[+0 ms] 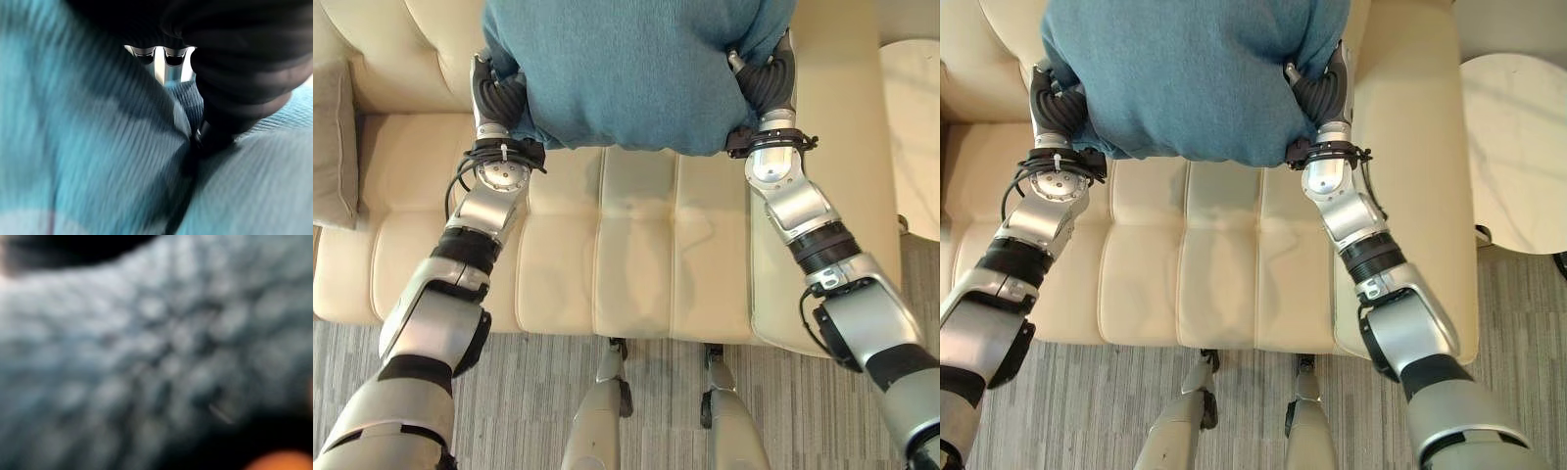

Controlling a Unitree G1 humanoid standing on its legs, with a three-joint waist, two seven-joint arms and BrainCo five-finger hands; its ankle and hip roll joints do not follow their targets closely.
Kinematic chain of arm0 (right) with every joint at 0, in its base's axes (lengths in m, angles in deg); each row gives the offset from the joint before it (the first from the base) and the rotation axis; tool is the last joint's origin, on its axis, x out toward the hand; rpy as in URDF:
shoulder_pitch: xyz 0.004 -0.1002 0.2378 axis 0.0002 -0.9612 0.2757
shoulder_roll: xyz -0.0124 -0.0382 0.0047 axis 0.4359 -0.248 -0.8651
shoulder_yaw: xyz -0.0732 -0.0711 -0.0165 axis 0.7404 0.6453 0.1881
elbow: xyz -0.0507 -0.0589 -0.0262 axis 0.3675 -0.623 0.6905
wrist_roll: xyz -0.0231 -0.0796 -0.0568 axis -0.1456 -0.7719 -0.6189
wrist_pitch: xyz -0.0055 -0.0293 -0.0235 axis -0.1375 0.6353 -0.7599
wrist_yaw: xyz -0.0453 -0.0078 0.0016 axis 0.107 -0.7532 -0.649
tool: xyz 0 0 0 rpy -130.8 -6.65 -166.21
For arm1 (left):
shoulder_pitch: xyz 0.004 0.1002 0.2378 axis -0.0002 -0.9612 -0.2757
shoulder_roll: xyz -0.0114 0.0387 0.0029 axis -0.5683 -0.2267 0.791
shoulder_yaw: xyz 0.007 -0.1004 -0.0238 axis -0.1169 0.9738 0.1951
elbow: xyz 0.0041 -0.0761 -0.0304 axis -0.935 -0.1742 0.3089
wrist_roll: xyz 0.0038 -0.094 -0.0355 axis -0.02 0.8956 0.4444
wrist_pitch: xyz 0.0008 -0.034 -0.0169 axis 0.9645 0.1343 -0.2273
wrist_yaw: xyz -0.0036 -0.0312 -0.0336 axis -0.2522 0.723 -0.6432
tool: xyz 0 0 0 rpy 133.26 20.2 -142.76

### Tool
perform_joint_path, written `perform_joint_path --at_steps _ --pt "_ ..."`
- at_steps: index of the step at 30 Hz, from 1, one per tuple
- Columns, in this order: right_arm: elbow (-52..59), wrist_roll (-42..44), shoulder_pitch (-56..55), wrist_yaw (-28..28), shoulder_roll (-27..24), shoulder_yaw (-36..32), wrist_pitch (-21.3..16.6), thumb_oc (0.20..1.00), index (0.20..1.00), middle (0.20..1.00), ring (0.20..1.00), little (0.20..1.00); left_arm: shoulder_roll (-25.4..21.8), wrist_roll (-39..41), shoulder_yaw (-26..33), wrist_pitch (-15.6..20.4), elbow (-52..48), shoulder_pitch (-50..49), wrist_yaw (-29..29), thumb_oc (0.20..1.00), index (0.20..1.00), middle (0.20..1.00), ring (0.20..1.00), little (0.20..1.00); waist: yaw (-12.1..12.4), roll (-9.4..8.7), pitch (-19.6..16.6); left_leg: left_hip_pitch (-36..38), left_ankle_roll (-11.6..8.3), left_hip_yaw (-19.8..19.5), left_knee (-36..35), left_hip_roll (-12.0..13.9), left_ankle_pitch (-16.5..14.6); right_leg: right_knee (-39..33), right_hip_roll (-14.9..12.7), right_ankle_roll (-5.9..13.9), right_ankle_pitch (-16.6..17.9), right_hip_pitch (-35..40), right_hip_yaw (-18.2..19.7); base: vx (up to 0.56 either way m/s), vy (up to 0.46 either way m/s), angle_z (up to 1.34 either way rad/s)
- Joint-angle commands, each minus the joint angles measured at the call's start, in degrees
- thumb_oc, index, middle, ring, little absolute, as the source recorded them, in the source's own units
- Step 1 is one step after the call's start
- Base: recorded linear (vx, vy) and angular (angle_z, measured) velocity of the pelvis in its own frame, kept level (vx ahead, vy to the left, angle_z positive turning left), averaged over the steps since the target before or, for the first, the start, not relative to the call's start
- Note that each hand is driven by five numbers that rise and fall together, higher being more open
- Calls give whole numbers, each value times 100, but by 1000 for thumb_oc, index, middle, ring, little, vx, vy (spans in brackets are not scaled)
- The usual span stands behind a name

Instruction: Pick up all the scattered cushions and arrange them neatly on the sofa.

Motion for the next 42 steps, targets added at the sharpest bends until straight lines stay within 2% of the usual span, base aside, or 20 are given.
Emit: perform_joint_path --at_steps 1,5,10,12,15,17,20,21,22,25,26,27,31,34,37,42 --pt "43 410 536 428 17 327 -168 1000 1000 1000 1000 1000 -124 -60 -206 266 22 782 -309 1000 1000 1000 1000 1000 164 -265 -36 177 -438 -278 -45 -213 -547 -32 -55 318 -19 -262 56 7 -84 17" --pt "-310 772 87 875 18 488 31 1000 1000 1000 1000 1000 -122 208 -46 69 762 225 -695 1000 1000 1000 1000 1000 60 -351 61 -136 -468 -306 -45 -189 -431 -32 8 308 16 -561 73 13 -66 -4" --pt "-130 898 -368 942 145 245 30 1000 1000 1000 1000 1000 -63 334 391 9 741 -520 -785 1000 1000 1000 1000 1000 27 -353 83 -204 -475 -312 -45 -176 -417 -32 42 296 20 -652 87 7 -6 -6" --pt "-20 771 -708 981 164 136 45 1000 1000 1000 1000 1000 179 830 929 53 740 -1131 -803 1000 1000 1000 1000 1000 -13 -350 81 -222 -474 -316 -45 -167 -431 -32 60 272 19 -712 94 4 0 -11" --pt "-35 701 -671 997 34 206 52 1000 1000 1000 1000 1000 194 1006 1024 128 639 -1212 -818 1000 1000 1000 1000 1000 -19 -356 61 -216 -483 -325 -45 -165 -430 -32 65 264 8 -697 77 -4 -20 26" --pt "111 710 -648 1009 -281 140 27 1000 1000 1000 1000 1000 14 1077 1079 259 172 -1282 -872 1000 1000 1000 1000 1000 -18 -372 26 -151 -495 -333 -45 -166 -449 -32 69 266 -9 -626 49 -14 -33 14" --pt "902 601 -1123 1069 -639 -160 42 1000 1000 1000 1000 1000 -139 1015 1351 400 -884 -1827 -858 1000 1000 1000 1000 1000 -3 -400 -29 67 -504 -330 -45 -168 -500 -32 69 259 -84 -397 4 2 -34 -9" --pt "923 596 -1145 1068 -640 -164 52 1000 1000 1000 1000 1000 -136 1008 1356 391 -905 -1850 -851 1000 1000 1000 1000 1000 -2 -398 -27 82 -504 -330 -45 -167 -502 -32 70 259 -87 -382 3 26 -38 -5" --pt "1591 443 -1703 1163 -887 -478 18 1000 1000 1000 1000 1000 -216 811 1600 435 -1636 -2436 -920 1000 1000 1000 1000 1000 -1 -420 -80 350 -496 -312 -45 -177 -589 -32 70 253 -141 -125 -28 41 -26 -6" --pt "3028 -4 -3435 1595 -1166 -1267 -81 1000 1000 1000 1000 1000 -243 293 2195 303 -2729 -4060 -1307 1000 1000 1000 1000 1000 -32 -477 -216 1040 -441 -229 -45 -186 -810 -32 47 220 -291 567 -95 76 -15 0" --pt "3045 -7 -3453 1598 -1165 -1276 -74 1000 1000 1000 1000 1000 -243 290 2198 298 -2742 -4072 -1307 1000 1000 1000 1000 1000 -33 -481 -221 1029 -438 -230 -45 -191 -788 -32 42 220 -275 557 -94 107 0 14" --pt "3300 -36 -3975 1794 -1199 -1544 -113 1000 1000 1000 1000 1000 -309 20 2336 236 -2791 -4468 -1446 1000 1000 1000 1000 1000 -61 -490 -268 1233 -415 -204 -45 -178 -882 -32 32 221 -341 764 -99 71 6 10" --pt "3918 -469 -5691 2363 -1144 -2141 -75 1000 1000 1000 1000 1000 -92 -487 2823 -68 -3159 -6026 -1993 1000 1000 1000 1000 1000 -137 -535 -436 1987 -307 -131 -45 -140 -1076 2 -14 222 -525 1534 -150 105 33 -3" --pt "3724 -631 -6727 2676 -809 -2351 8 1000 1000 1000 1000 1000 336 -705 3217 -307 -2986 -7038 -2192 1000 1000 1000 1000 1000 -199 -556 -644 2504 -197 -47 -45 -131 -1200 27 -29 223 -605 1974 -118 80 73 -2" --pt "2796 -955 -7335 2877 -460 -2295 205 1000 1000 1000 1000 1000 750 -1127 3248 -529 -2381 -7687 -2401 1000 1000 1000 1000 1000 -231 -540 -847 3055 -112 38 -22 -150 -1351 95 -36 227 -688 2403 -29 21 87 -23" --pt "1790 -1198 -7503 2854 -252 -2192 291 1000 1000 1000 1000 1000 909 -1580 2990 -607 -1790 -7841 -2443 1000 1000 1000 1000 1000 -299 -552 -1032 3425 -53 168 -4 -179 -1464 130 -55 233 -697 2670 57 -37 87 -18"
